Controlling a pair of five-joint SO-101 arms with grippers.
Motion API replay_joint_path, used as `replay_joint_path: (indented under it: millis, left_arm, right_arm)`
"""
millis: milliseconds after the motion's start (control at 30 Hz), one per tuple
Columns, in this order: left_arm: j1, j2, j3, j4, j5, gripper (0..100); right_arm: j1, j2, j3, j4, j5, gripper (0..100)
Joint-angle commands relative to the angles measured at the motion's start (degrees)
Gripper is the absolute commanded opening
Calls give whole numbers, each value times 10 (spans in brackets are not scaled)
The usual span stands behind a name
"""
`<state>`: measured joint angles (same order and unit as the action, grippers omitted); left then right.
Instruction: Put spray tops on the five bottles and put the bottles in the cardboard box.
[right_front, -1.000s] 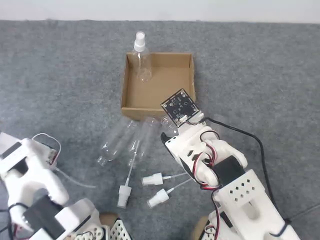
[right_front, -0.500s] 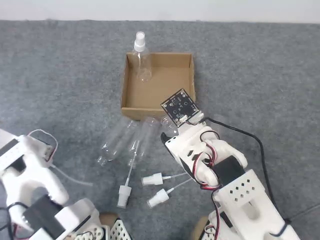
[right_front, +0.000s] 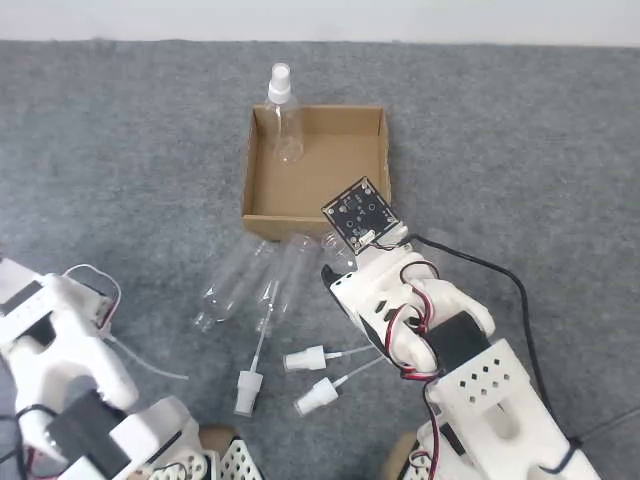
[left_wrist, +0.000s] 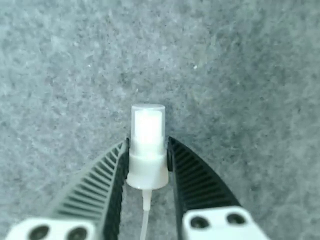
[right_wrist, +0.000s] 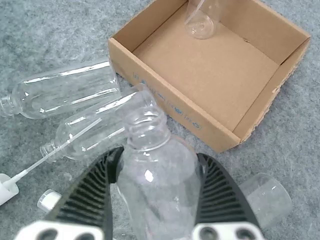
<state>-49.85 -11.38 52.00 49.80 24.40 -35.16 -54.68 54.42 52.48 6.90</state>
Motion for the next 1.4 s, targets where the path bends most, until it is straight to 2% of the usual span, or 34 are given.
replay_joint_path:
  millis: [0,100,267,967,1300,1367]
  left_arm:
    - [4,-4,-5,-14,-4,99]
    - [4,-4,-5,-14,-4,141]
    - [4,-4,-5,-14,-4,115]
    - [21,15,-16,-13,-31,119]
    - [19,248,-233,143,-18,110]
    - [19,268,-256,159,-18,70]
  right_arm:
    - [6,-16,-4,-13,1,41]
    - [6,-16,-4,-13,1,41]
    - [6,-15,-4,-13,1,41]
    - [6,-15,-4,-13,1,41]
    - [6,-15,-4,-13,1,41]
    - [6,-15,-4,-13,1,41]
